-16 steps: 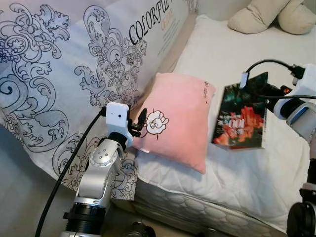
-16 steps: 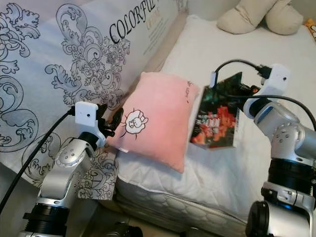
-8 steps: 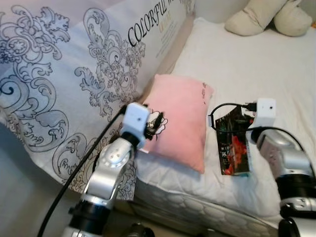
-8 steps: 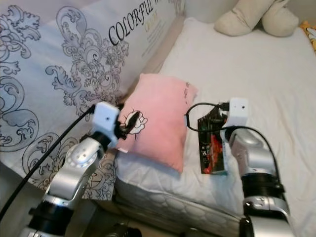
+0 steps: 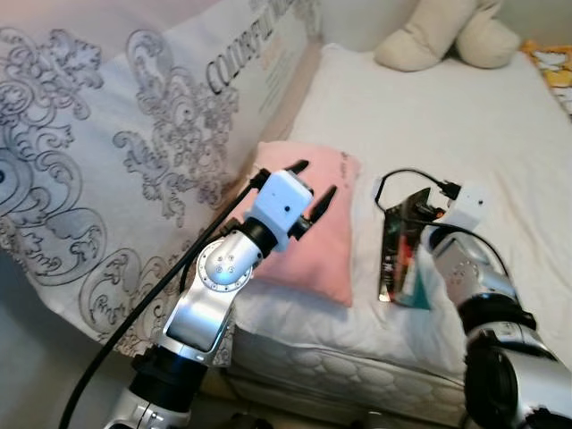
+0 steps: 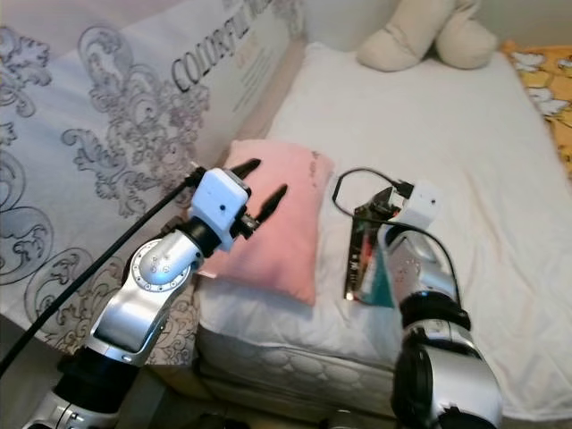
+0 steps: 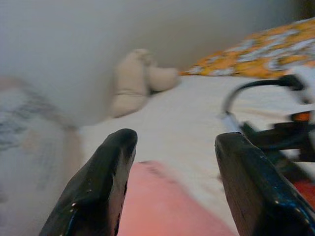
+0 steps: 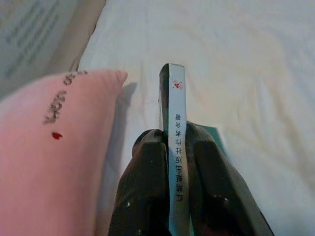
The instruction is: Clean up the room
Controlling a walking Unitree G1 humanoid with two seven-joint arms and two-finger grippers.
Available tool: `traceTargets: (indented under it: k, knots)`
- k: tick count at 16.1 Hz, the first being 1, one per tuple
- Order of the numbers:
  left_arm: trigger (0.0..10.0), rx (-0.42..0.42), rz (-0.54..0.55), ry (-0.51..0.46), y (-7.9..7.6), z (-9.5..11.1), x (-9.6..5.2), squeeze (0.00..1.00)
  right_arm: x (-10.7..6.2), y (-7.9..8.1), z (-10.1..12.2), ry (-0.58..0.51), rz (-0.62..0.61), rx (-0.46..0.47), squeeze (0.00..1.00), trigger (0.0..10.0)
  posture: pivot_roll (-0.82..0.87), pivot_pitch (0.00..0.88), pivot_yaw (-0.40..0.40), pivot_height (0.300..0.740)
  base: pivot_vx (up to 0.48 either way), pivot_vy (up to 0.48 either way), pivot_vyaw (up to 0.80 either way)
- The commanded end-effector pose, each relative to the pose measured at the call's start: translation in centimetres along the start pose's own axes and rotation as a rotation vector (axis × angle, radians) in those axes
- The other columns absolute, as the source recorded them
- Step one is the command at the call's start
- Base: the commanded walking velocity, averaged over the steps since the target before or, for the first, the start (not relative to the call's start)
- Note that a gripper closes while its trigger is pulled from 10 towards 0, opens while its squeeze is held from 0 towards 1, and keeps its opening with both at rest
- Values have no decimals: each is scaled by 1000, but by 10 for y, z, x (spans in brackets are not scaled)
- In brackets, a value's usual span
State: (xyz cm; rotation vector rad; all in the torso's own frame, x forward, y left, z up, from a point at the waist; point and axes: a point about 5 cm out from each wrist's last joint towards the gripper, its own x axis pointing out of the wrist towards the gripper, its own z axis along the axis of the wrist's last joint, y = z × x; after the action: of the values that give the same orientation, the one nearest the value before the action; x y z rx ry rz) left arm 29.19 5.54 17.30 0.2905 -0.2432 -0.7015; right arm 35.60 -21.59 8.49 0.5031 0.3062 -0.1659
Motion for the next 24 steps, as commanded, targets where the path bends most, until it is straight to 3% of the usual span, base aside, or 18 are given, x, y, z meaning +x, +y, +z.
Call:
traceTargets:
  k: [1, 2, 4, 7, 11, 14, 17, 20, 24]
  knots:
    - [10000, -50, -51, 20, -6, -2, -1, 0, 0, 1, -11, 36, 6, 89, 0, 0, -58, 7, 98, 740, 0, 0, 0]
    - [10000, -94, -88, 37, -12, -4, -2, 0, 1, -1, -12, 39, 13, 185, 0, 0, -55, 6, 98, 740, 0, 0, 0]
    - [10000, -112, -122, 58, -18, -8, -5, 0, 2, -1, -14, 54, 15, 266, 0, 0, -50, 6, 99, 740, 0, 0, 0]
    - [10000, -116, -133, 62, -19, -9, -5, 0, 7, 15, -6, 48, 81, 299, 0, 0, -53, 9, 95, 740, 0, 0, 0]
    - [10000, -123, -129, 70, -19, -9, -5, 0, 11, 21, 16, -12, 107, 200, 0, 0, -47, 8, 83, 740, 0, 0, 0]
    - [10000, -127, -122, 75, -19, -10, -7, 0, 12, 24, 28, -51, 126, 188, 0, 0, -44, 6, 77, 740, 0, 0, 0]
    - [10000, -145, -144, 63, -23, -8, -8, 0, 11, 12, 31, -85, 31, 84, 0, 0, -39, 3, 75, 740, 0, 0, 0]
    - [10000, -150, -153, 62, -26, -7, -11, 0, 10, 8, 36, -127, 2, 113, 0, 0, -25, 8, 82, 740, 0, 0, 0]
    - [10000, -152, -143, 75, -25, -7, -18, 0, 12, 14, 41, -147, 6, 120, 0, 0, 8, 23, 83, 740, 0, 0, 0]
